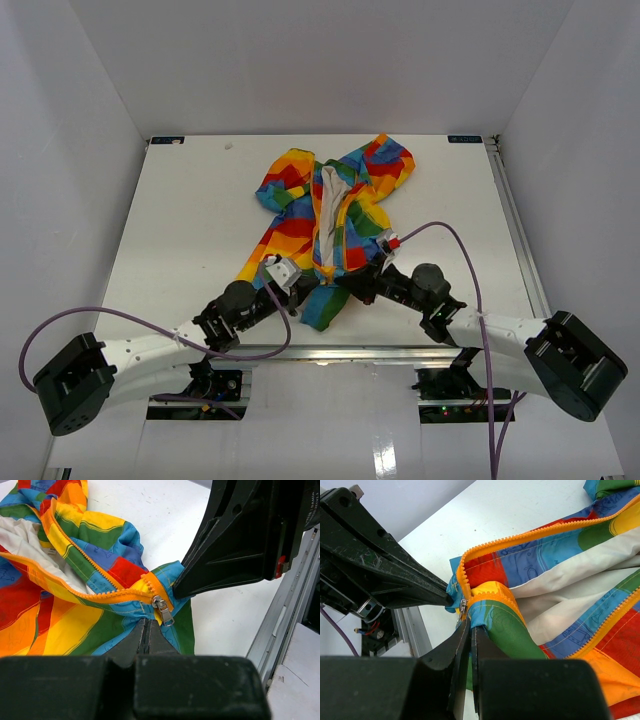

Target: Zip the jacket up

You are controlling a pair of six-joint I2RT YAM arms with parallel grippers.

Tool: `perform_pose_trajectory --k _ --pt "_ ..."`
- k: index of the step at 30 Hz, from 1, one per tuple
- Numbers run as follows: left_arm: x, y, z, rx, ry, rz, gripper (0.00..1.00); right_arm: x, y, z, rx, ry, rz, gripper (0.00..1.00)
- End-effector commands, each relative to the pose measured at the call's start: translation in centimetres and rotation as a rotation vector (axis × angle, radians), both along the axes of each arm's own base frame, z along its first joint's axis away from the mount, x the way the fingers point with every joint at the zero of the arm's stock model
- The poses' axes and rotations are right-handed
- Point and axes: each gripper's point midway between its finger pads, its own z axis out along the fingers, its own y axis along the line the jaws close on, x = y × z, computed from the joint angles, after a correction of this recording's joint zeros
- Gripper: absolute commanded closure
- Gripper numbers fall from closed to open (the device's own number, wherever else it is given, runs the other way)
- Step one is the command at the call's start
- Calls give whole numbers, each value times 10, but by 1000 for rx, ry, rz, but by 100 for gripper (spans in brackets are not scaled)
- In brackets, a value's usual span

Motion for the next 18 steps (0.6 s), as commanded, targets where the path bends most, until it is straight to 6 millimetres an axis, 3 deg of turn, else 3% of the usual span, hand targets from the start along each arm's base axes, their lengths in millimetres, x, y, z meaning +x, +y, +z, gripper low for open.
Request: perform_pose_trajectory --k 1,18 --pt "-7 -7 10 -4 -15 -49 100 -4 0 15 28 -72 34 92" --pt "-22 -17 14 29 -15 -162 100 -13 2 6 -46 -108 141 92"
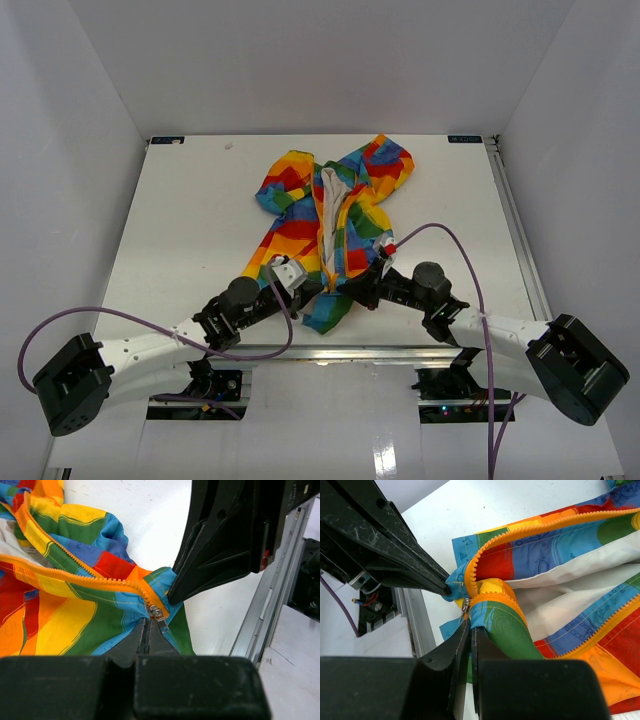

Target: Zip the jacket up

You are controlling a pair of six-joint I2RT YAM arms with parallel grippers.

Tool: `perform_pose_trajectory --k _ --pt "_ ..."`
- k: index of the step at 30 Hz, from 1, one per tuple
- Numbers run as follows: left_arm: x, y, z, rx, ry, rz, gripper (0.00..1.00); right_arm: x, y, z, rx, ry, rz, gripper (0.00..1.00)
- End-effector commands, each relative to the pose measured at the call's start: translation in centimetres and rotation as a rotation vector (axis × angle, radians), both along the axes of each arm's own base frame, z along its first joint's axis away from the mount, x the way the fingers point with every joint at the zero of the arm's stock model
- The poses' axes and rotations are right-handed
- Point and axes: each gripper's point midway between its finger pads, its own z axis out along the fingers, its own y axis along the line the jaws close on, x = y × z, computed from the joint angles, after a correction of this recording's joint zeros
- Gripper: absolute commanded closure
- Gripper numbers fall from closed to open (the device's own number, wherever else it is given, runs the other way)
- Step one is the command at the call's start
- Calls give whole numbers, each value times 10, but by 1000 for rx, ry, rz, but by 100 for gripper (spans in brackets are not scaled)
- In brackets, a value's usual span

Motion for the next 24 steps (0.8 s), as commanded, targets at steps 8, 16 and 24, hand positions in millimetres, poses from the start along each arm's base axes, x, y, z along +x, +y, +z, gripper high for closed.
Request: perform_pose_trajectory --k 8,16,24 --pt "-12 1 41 -50 -35 -46 100 -1 6 19 17 -83 71 92" --pt "-18 1 38 -48 -20 -72 100 -9 6 31 36 -136 120 92" --pt "-15 11 41 -55 -55 -28 100 -29 2 33 58 -174 202 92"
